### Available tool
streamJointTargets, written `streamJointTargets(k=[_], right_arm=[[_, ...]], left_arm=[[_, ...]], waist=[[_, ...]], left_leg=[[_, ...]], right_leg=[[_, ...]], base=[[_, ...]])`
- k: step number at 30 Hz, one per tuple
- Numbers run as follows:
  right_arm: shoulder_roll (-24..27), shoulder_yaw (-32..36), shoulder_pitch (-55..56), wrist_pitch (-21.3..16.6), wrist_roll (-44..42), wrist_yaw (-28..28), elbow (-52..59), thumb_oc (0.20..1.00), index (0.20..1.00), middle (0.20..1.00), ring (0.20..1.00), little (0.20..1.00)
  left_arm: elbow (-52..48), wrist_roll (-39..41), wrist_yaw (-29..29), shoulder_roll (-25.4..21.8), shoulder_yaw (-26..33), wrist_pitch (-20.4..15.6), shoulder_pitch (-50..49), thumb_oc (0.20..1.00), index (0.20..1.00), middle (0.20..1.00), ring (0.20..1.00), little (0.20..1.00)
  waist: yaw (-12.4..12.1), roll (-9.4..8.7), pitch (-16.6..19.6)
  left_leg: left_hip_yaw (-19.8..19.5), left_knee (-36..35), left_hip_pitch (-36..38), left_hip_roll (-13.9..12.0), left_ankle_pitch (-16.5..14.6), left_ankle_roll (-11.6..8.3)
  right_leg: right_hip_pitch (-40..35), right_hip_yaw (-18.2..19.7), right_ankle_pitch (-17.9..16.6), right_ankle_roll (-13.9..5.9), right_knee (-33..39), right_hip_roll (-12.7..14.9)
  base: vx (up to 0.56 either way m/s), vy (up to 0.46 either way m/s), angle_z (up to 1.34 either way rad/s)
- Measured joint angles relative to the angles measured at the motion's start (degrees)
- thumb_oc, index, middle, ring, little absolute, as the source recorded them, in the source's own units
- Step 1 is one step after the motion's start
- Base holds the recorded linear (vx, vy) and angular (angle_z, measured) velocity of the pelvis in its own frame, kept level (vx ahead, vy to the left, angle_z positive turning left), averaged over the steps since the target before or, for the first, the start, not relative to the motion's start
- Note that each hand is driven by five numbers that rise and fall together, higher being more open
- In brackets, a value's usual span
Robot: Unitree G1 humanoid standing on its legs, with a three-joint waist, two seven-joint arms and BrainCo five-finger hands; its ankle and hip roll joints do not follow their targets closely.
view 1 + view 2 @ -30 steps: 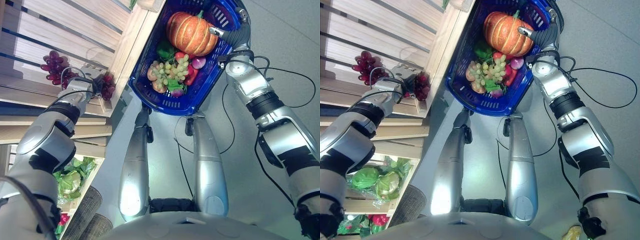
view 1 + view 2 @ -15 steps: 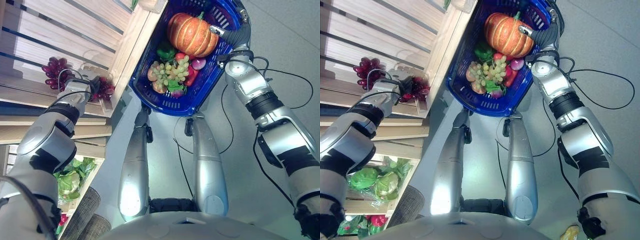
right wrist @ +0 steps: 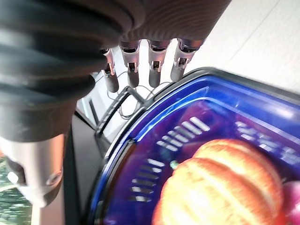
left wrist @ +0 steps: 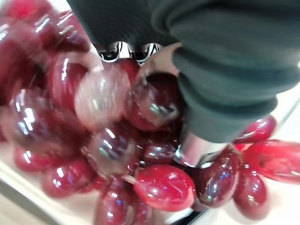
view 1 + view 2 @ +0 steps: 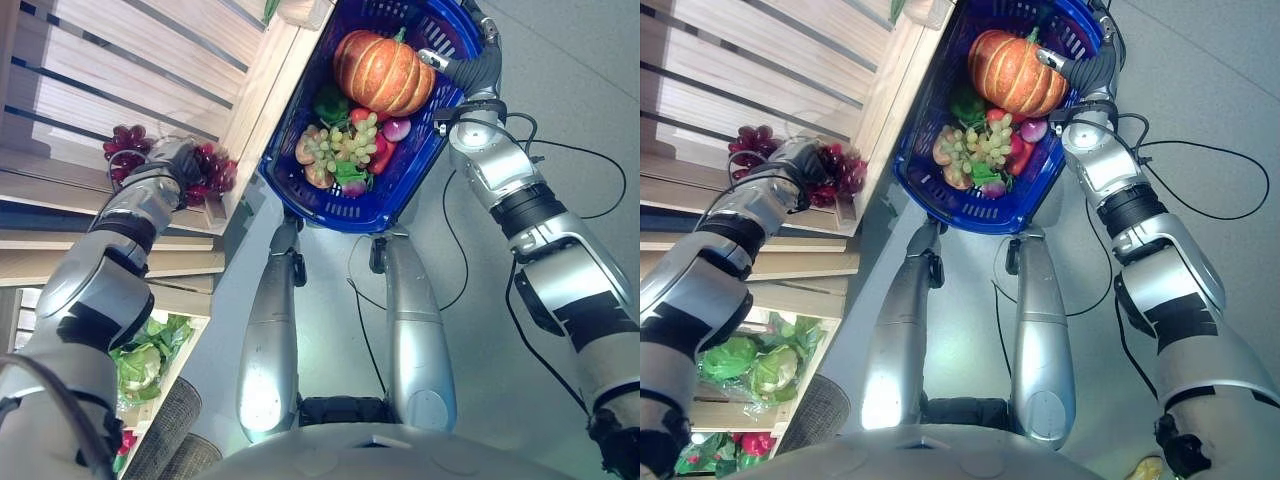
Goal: Pick up fruits and vegetables into the basket
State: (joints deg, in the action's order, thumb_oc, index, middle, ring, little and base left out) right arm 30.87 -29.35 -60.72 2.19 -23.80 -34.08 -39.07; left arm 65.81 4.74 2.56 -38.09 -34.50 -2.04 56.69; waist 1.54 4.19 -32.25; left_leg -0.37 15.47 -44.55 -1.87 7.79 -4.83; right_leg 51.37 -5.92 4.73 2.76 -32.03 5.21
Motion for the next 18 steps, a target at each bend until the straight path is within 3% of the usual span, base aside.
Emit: streamJointTargets(k=[2, 6, 14, 18], right_arm=[[-0.04, 1.59, 2.09, -0.70, 0.21, 0.17, 2.59, 1.000, 1.000, 1.000, 1.000, 1.000], [-0.13, 3.52, 6.55, -2.32, 0.78, 0.61, 6.06, 1.000, 1.000, 1.000, 1.000, 1.000], [-0.21, 4.37, 9.87, -4.20, 3.14, 1.56, 6.51, 1.000, 1.000, 1.000, 1.000, 1.000], [-0.22, 4.85, 11.16, -7.50, 3.76, 4.24, 9.38, 1.000, 1.000, 1.000, 1.000, 1.000]], left_arm=[[-3.17, 10.38, -0.18, -0.01, 7.01, -2.22, -1.73, 0.200, 0.200, 0.200, 0.200, 0.200], [-9.96, 22.74, -0.19, -0.08, 14.22, -6.18, -5.09, 0.200, 0.200, 0.200, 0.200, 0.200], [-13.95, 36.45, -0.53, 0.01, 16.98, -12.81, -6.60, 0.200, 0.200, 0.200, 0.200, 0.200], [-16.18, 41.83, -1.93, 1.18, 18.22, -17.06, -6.71, 0.200, 0.200, 0.200, 0.200, 0.200]], waist=[[-0.34, -0.01, 0.00], [-0.74, -0.03, -0.02], [-0.80, -0.12, -0.07], [-0.69, -0.23, -0.14]], left_leg=[[-0.10, -0.03, -0.03, 0.01, 0.01, -0.01], [-0.42, -0.16, -0.13, 0.01, 0.03, -0.05], [-0.57, -0.87, -0.14, 0.01, 0.15, -0.12], [-0.57, -0.95, -0.14, 0.02, 0.15, -0.12]], right_leg=[[-0.04, -0.11, 0.00, 0.00, -0.08, 0.02], [-0.12, -0.50, 0.02, -0.01, -0.04, 0.06], [0.02, -0.67, 0.01, 0.00, 0.20, 0.06], [0.02, -0.67, -0.10, 0.19, 0.25, 0.06]], base=[[0.00, 0.000, 0.00], [0.00, -0.012, 0.02], [0.00, 0.001, 0.00], [0.00, 0.000, 0.00]])
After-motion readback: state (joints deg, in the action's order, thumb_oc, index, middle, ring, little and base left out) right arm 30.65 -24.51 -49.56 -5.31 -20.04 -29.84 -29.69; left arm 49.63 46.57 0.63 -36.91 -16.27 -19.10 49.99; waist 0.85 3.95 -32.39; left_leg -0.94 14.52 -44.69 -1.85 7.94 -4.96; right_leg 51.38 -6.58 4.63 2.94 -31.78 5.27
